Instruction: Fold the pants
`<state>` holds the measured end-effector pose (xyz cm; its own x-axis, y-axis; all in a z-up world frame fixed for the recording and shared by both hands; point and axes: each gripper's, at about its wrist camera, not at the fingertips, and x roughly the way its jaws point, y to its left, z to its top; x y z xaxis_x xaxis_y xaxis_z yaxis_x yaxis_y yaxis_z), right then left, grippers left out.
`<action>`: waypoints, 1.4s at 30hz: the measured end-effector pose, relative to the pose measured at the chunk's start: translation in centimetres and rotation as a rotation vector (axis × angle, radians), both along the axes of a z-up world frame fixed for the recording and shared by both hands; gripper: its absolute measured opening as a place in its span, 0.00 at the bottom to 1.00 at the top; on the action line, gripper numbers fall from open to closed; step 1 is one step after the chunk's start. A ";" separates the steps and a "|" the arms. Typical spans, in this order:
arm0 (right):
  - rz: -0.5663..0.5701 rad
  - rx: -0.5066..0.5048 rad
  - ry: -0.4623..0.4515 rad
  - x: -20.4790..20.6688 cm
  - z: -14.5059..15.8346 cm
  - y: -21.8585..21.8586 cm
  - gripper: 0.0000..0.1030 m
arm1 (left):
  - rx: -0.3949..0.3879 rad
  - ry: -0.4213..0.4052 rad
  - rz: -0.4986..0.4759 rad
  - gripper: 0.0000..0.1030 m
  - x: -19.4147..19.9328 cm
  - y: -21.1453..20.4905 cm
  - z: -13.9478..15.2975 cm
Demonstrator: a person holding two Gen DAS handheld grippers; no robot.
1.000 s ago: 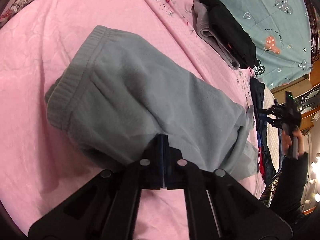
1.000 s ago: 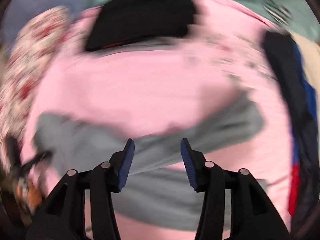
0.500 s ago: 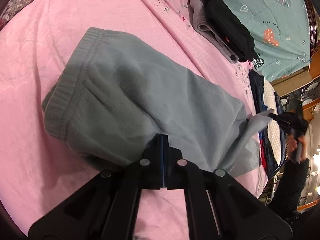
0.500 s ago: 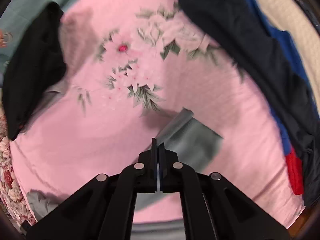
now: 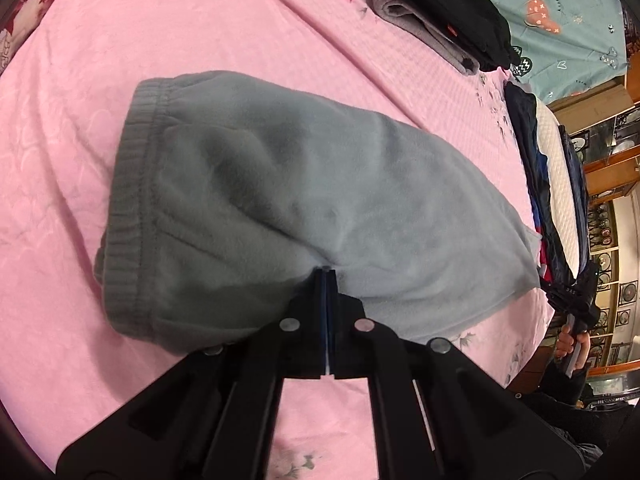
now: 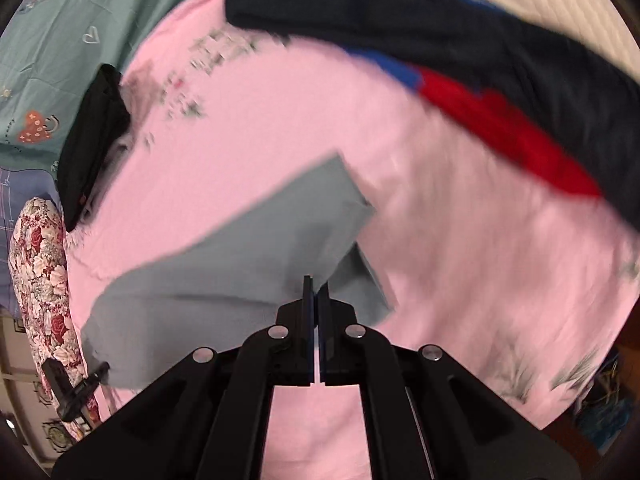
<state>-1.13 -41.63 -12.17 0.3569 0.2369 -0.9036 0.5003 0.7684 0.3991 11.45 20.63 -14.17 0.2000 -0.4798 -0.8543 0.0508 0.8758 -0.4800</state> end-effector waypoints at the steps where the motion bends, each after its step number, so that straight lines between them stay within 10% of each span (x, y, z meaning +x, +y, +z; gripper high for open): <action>1: -0.008 0.019 -0.031 -0.6 -0.7 -0.1 0.01 | 0.002 0.005 0.003 0.03 0.1 0.3 0.0; 5: 0.055 -0.027 -0.040 -1.5 0.6 0.2 0.08 | -0.007 0.016 0.035 0.03 -0.2 1.7 -0.2; 10: 0.207 -0.343 -0.054 -1.6 5.4 4.1 0.26 | 0.015 -0.029 0.074 0.03 -1.5 1.7 0.0; 17: 0.971 -0.252 -0.284 -0.2 6.4 24.8 0.27 | -0.022 -0.012 0.129 0.03 -1.8 2.5 -0.2; 23: 1.368 -0.388 -0.334 0.4 4.4 36.7 0.26 | 0.005 -0.032 0.132 0.03 -1.9 2.1 0.0; 42: 1.405 -0.374 -0.233 2.4 3.1 39.1 0.01 | 0.066 -0.066 0.190 0.03 -3.3 4.2 0.8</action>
